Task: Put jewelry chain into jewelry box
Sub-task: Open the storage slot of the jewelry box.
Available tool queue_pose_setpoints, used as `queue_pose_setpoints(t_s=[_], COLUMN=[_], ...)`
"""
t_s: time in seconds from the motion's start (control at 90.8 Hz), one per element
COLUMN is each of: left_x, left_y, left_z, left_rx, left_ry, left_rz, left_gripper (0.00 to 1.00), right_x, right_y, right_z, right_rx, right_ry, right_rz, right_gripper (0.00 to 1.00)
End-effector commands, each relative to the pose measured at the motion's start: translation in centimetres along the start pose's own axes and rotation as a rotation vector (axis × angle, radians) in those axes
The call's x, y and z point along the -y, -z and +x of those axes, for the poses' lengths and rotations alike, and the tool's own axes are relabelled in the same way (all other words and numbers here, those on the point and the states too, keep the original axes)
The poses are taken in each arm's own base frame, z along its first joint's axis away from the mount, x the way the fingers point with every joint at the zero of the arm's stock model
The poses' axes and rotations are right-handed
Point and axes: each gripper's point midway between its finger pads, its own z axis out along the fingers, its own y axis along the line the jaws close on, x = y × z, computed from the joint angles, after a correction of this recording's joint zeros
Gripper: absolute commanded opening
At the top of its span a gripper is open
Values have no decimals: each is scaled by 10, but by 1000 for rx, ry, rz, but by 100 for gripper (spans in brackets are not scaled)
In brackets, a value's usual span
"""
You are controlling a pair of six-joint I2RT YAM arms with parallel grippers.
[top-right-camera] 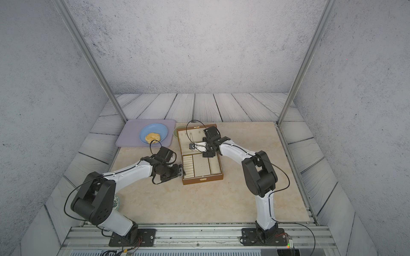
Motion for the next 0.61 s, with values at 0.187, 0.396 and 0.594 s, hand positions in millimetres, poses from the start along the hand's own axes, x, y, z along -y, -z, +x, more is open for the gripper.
queue_pose_setpoints(t_s=[0.187,0.396,0.594], left_x=[-15,-15,-16], left_y=[-5,-5,-6], left_z=[11,11,12], left_rx=[-46,-47,-51], left_ry=[-6,-7,-6], left_rz=[-69,-72,-72], left_gripper=[88,88,88], right_x=[0,1,10], right_y=[-10,-7,2], right_z=[17,42,58], right_rx=[-118,-186,-202], right_ry=[28,33,16], right_rz=[12,18,32], right_gripper=[72,72,72])
